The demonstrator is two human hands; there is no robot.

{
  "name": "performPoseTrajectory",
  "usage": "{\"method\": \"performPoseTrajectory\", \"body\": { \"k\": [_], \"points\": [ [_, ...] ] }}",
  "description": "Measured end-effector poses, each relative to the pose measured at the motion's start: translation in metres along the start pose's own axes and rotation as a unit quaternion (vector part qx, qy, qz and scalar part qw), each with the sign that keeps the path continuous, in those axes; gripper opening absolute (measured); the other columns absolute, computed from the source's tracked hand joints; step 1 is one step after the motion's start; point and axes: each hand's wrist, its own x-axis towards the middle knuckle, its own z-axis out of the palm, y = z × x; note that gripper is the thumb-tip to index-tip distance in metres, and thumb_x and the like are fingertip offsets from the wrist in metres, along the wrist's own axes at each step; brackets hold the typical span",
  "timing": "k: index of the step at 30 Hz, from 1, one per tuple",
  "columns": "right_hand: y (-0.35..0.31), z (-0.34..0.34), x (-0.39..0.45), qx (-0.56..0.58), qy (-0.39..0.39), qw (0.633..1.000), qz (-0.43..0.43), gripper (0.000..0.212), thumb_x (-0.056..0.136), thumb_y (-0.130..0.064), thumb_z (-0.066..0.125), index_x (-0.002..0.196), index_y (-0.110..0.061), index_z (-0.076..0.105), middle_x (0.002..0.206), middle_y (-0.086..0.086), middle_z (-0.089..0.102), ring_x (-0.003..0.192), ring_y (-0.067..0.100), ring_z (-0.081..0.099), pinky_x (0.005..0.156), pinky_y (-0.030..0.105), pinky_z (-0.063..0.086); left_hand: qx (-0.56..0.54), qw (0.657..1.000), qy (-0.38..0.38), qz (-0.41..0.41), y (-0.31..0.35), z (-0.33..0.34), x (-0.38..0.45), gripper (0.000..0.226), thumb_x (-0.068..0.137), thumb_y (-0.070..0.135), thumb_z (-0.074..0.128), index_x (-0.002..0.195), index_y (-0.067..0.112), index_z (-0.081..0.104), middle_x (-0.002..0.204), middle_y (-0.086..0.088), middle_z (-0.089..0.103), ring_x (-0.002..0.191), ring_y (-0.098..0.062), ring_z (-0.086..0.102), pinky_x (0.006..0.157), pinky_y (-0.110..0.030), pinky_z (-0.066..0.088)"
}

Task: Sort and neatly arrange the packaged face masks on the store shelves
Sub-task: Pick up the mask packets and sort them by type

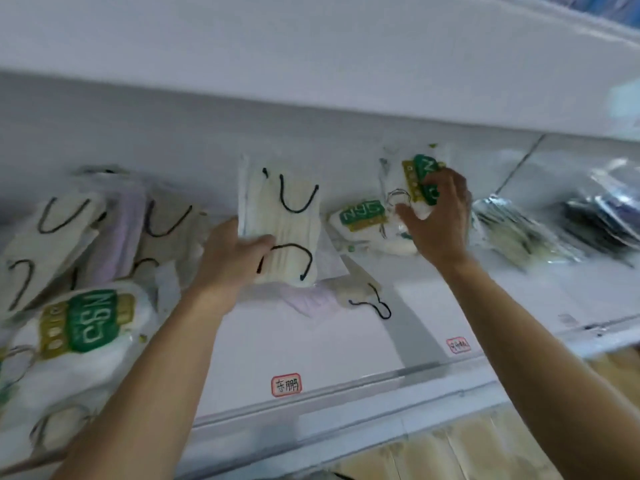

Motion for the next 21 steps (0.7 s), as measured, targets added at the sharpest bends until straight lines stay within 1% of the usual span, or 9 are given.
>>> {"method": "performPoseTrajectory", "body": {
  "k": [2, 4, 6, 8, 10, 13, 17, 19, 21],
  "points": [
    [0.024, -0.002, 0.016, -0.076, -0.13, 0.988, 0.028, 0.048, 0.091, -0.038, 0.073, 0.131, -0.014, 0.063, 0.154, 0.015, 0.044, 0.145, 0.034, 0.035, 0.12, 0.045, 0.025, -0.024, 1.0, -0.015, 0.002, 0.002, 0.011, -0.001, 0.011, 0.09, 0.01, 0.069, 0.085, 0.018, 0.073, 0.071, 0.005, 0.075, 0.07, -0.014, 0.074, 0.056, -0.029, 0.057],
    [0.029, 0.005, 0.018, -0.12, -0.182, 0.976, 0.019, 0.048, 0.1, -0.05, 0.053, 0.138, -0.021, 0.062, 0.161, 0.013, 0.037, 0.155, 0.029, 0.021, 0.126, 0.052, 0.014, -0.058, 0.998, -0.012, 0.002, 0.006, 0.012, -0.004, 0.011, 0.089, 0.008, 0.069, 0.086, 0.018, 0.074, 0.083, -0.005, 0.078, 0.084, -0.026, 0.076, 0.073, -0.045, 0.062],
    [0.009, 0.018, 0.006, -0.083, -0.104, 0.99, -0.037, 0.044, 0.098, -0.049, 0.049, 0.129, -0.023, 0.066, 0.152, 0.013, 0.048, 0.146, 0.035, 0.036, 0.118, 0.057, 0.029, -0.089, 0.996, 0.013, 0.002, 0.012, 0.003, -0.009, 0.011, 0.088, 0.011, 0.071, 0.087, 0.021, 0.073, 0.086, -0.004, 0.077, 0.089, -0.027, 0.075, 0.079, -0.047, 0.061],
    [-0.039, 0.034, -0.019, 0.023, -0.045, 0.992, -0.112, 0.032, 0.096, -0.034, 0.058, 0.12, -0.016, 0.068, 0.131, 0.011, 0.061, 0.121, 0.028, 0.056, 0.105, 0.046, 0.043, -0.125, 0.99, 0.057, 0.009, 0.017, -0.017, -0.013, 0.01, 0.083, 0.017, 0.073, 0.087, 0.026, 0.073, 0.088, 0.0, 0.078, 0.087, -0.021, 0.076, 0.081, -0.046, 0.062],
    [-0.101, 0.051, -0.055, 0.12, -0.112, 0.975, -0.151, 0.03, 0.097, -0.031, 0.062, 0.124, -0.019, 0.063, 0.122, 0.001, 0.061, 0.106, 0.017, 0.058, 0.094, 0.036, 0.046, -0.133, 0.985, 0.107, 0.027, 0.021, -0.047, -0.018, 0.014, 0.082, 0.018, 0.073, 0.091, 0.028, 0.072, 0.089, 0.004, 0.077, 0.085, -0.012, 0.075, 0.08, -0.041, 0.062],
    [-0.179, 0.08, -0.104, 0.207, -0.313, 0.912, -0.166, 0.052, 0.093, -0.049, 0.066, 0.136, -0.026, 0.049, 0.121, -0.013, 0.051, 0.111, 0.011, 0.049, 0.094, 0.032, 0.04, -0.085, 0.976, 0.188, 0.065, 0.018, -0.102, -0.032, 0.019, 0.083, 0.014, 0.07, 0.102, 0.018, 0.074, 0.092, 0.001, 0.078, 0.086, -0.015, 0.076, 0.077, -0.04, 0.063],
    [-0.244, 0.106, -0.144, 0.201, -0.384, 0.851, -0.297, 0.101, 0.07, -0.077, 0.071, 0.15, -0.027, 0.036, 0.142, -0.004, 0.045, 0.131, 0.019, 0.037, 0.109, 0.042, 0.033, -0.075, 0.944, 0.316, 0.059, -0.002, -0.169, -0.067, 0.022, 0.085, 0.014, 0.076, 0.106, 0.019, 0.072, 0.098, 0.001, 0.077, 0.092, -0.016, 0.075, 0.083, -0.042, 0.063],
    [-0.259, 0.116, -0.155, 0.148, -0.408, 0.828, -0.355, 0.105, 0.065, -0.081, 0.073, 0.151, -0.038, 0.03, 0.155, -0.001, 0.036, 0.143, 0.025, 0.028, 0.113, 0.055, 0.031, -0.068, 0.927, 0.367, 0.045, -0.01, -0.192, -0.086, 0.026, 0.087, 0.015, 0.077, 0.113, 0.015, 0.072, 0.101, 0.002, 0.077, 0.093, -0.014, 0.075, 0.084, -0.036, 0.062],
    [-0.264, 0.123, -0.162, 0.132, -0.415, 0.824, -0.363, 0.095, 0.073, -0.071, 0.075, 0.151, -0.039, 0.031, 0.152, 0.002, 0.041, 0.141, 0.031, 0.033, 0.111, 0.059, 0.034, -0.069, 0.914, 0.399, 0.033, -0.014, -0.202, -0.102, 0.029, 0.087, 0.017, 0.075, 0.115, 0.016, 0.072, 0.102, 0.006, 0.077, 0.094, -0.01, 0.074, 0.083, -0.029, 0.061]
  ]
}}
